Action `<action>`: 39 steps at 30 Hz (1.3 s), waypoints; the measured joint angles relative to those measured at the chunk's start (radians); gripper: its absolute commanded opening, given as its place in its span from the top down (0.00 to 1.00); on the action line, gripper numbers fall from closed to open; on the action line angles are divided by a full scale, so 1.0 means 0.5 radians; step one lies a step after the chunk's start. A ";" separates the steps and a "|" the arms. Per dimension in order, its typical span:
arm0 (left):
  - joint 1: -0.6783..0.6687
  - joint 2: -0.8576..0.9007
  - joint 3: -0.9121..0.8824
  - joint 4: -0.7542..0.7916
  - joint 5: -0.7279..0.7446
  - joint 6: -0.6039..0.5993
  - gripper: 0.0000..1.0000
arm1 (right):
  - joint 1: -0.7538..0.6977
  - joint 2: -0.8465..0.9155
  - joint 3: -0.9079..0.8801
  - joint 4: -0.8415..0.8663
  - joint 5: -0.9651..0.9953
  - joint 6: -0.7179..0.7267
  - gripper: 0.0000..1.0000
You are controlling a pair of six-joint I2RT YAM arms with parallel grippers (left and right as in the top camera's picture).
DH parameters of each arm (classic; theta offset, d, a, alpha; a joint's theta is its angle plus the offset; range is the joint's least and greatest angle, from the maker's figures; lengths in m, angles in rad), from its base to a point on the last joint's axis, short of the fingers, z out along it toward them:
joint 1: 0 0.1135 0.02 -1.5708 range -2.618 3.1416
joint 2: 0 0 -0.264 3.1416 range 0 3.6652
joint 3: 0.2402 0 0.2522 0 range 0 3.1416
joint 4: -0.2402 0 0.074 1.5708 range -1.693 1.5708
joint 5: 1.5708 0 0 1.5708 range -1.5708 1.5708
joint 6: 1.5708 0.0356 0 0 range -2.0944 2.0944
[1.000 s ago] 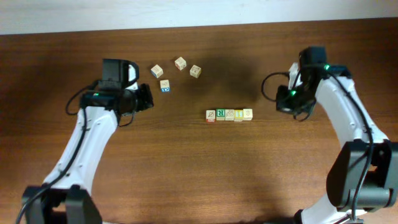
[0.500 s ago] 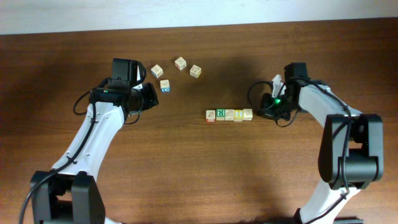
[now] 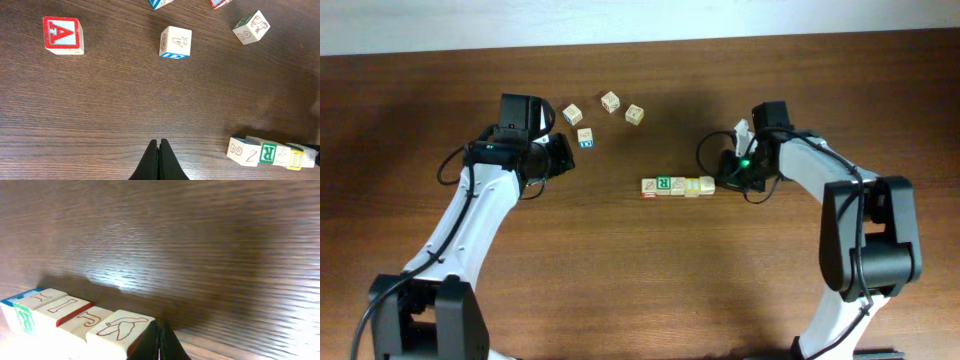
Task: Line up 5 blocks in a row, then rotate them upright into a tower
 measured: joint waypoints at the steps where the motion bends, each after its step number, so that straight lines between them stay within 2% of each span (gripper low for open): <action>1: 0.000 0.000 0.000 0.001 0.000 0.000 1.00 | 0.021 0.000 0.000 0.011 -0.002 0.005 0.96; 16: 0.000 0.000 0.000 -0.002 0.000 0.000 1.00 | 0.300 0.001 0.000 0.120 -0.008 0.234 0.95; 17: 0.000 0.000 0.000 -0.001 0.000 0.000 1.00 | 0.312 0.001 0.000 0.124 -0.008 0.246 0.85; 18: 0.000 0.000 0.000 -0.001 0.000 0.000 1.00 | 0.323 0.001 0.000 0.126 -0.008 0.255 0.80; 21: 0.000 0.000 0.000 -0.001 -0.005 0.000 1.00 | 0.332 0.001 0.001 0.124 -0.013 0.264 0.70; 25: 0.000 0.000 0.000 -0.002 -0.045 -0.001 1.00 | 0.332 0.001 0.075 -0.034 0.048 0.271 0.63; 30: 0.000 0.000 0.000 -0.001 -0.082 -0.006 1.00 | 0.332 0.000 0.348 -0.294 0.165 0.251 0.64; 32: 0.000 0.000 0.000 0.000 -0.089 -0.007 1.00 | 0.334 -0.001 0.428 -0.393 0.186 0.247 0.67; 39: 0.031 0.000 0.000 -0.003 -0.243 -0.007 1.00 | 0.542 -0.001 0.477 -0.671 0.307 0.253 0.76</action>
